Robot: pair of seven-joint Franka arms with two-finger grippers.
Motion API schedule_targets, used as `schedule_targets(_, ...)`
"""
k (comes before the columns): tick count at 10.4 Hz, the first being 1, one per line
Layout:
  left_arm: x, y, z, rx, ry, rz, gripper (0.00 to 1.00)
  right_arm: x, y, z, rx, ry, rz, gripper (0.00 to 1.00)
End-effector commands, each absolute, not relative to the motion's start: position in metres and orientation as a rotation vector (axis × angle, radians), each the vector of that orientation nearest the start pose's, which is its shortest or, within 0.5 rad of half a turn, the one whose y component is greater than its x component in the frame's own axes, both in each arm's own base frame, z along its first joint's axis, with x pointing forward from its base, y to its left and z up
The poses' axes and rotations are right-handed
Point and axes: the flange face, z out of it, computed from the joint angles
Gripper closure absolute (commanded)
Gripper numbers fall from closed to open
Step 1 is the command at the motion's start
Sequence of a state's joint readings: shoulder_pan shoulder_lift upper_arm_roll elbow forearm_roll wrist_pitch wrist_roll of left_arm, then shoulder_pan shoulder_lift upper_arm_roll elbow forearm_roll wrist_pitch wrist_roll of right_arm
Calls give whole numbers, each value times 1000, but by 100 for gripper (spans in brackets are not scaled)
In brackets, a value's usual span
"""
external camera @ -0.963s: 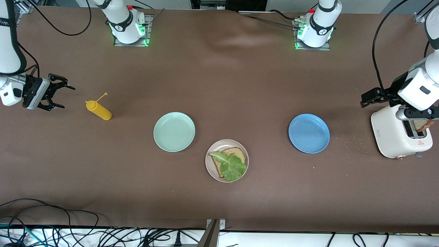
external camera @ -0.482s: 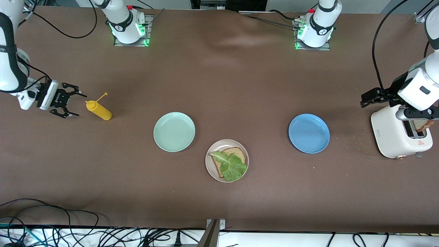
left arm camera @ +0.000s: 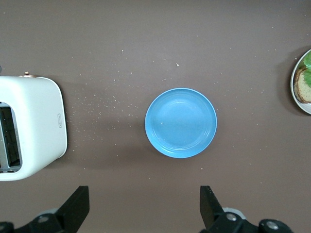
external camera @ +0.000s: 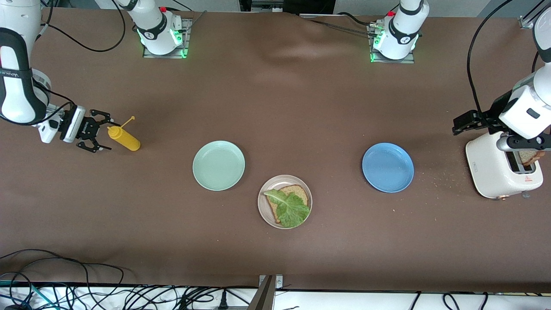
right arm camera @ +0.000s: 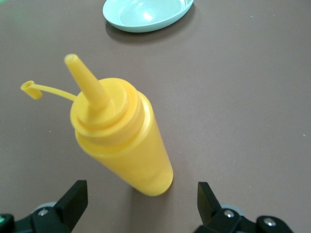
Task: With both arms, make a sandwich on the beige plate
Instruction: 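Lower the open right gripper around the yellow mustard bottle, then grasp the mustard bottle with the right gripper and lift it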
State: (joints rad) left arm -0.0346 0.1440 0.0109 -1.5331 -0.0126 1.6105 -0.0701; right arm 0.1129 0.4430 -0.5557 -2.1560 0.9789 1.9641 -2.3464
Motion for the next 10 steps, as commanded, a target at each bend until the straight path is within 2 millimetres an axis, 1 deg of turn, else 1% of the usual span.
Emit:
schedule_targets(1, 601, -18, 569, -3157, -72, 110, 0, 489, -172, 174, -1987, -1491, -647, 0)
schedule_targets(3, 601, -18, 569, -3157, -72, 110, 0, 491, -164, 165, -1953, -1513, -662, 0)
schedule_targets(4, 601, -18, 569, -3157, -72, 110, 0, 494, -156, 162, -1935, -1518, -668, 9)
schedule_targets(5, 601, -18, 569, -3157, -72, 110, 0, 498, -147, 163, -1917, -1528, -686, 40)
schedule_targets(7, 601, -17, 569, -3157, -74, 108, 0, 515, -130, 168, -1888, -1576, -704, 100)
schedule_targets(8, 600, -17, 568, -3156, -74, 113, 0, 528, -116, 173, -1866, -1620, -708, 100)
schedule_targets(10, 600, -17, 568, -3156, -74, 113, 0, 556, -66, 190, -1865, -1762, -680, 100)
